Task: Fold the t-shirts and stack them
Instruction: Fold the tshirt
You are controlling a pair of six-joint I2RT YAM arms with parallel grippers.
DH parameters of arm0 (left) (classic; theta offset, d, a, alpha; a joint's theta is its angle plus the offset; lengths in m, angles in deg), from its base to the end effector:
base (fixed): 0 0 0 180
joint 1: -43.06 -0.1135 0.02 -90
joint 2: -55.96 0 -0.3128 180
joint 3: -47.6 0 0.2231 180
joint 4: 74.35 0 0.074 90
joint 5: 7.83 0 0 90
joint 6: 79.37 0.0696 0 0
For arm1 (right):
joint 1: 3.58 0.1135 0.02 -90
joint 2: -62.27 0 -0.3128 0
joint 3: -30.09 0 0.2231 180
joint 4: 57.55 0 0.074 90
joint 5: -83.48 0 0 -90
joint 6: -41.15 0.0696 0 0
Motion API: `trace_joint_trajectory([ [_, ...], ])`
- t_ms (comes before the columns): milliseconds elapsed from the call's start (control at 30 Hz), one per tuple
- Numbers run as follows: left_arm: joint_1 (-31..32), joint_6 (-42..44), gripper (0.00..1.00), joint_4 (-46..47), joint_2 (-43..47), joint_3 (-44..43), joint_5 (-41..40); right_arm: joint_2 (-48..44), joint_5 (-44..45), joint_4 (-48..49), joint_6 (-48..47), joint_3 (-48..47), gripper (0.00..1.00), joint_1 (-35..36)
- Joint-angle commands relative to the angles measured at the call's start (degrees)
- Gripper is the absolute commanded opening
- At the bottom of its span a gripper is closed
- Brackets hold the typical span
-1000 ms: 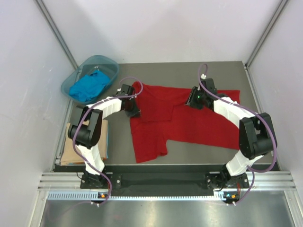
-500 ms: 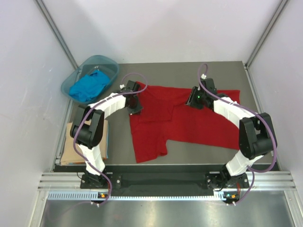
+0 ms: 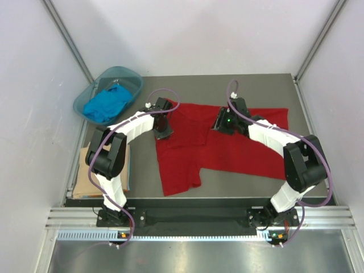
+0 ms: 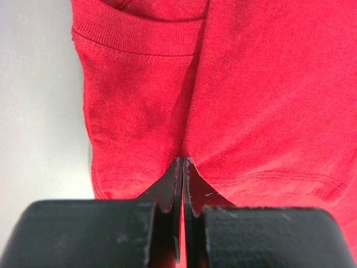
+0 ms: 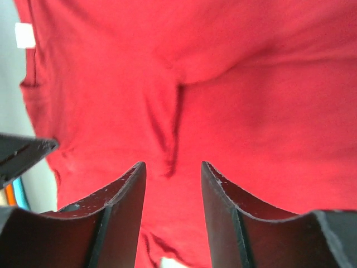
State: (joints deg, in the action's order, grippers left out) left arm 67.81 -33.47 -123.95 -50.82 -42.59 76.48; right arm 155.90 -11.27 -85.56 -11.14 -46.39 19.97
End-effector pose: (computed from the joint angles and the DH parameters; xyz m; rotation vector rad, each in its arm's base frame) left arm 0.3498 -0.1536 0.2182 -0.4880 2.6919 -0.2139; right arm 0.3223 0.1468 0.2582 0.2595 2.4281 0.6004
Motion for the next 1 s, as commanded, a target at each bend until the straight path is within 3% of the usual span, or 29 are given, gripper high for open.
trace_joint_trajectory([
  [0, 0.2, -1.1, 0.0, -1.6, 2.5, -0.3, -1.2, 2.3, 1.8, 3.8, 4.1, 1.2, 0.45, 3.0],
  [367, 0.1, -1.5, 0.0, -1.7, 3.1, 0.1, 0.2, 7.1, 4.1, 6.3, 9.7, 1.6, 0.41, 8.6],
  [967, 0.4, -2.0, 0.0, -2.4, 7.1, 3.3, -0.7, 9.7, 6.1, 6.8, 11.4, 1.8, 0.34, 9.5],
])
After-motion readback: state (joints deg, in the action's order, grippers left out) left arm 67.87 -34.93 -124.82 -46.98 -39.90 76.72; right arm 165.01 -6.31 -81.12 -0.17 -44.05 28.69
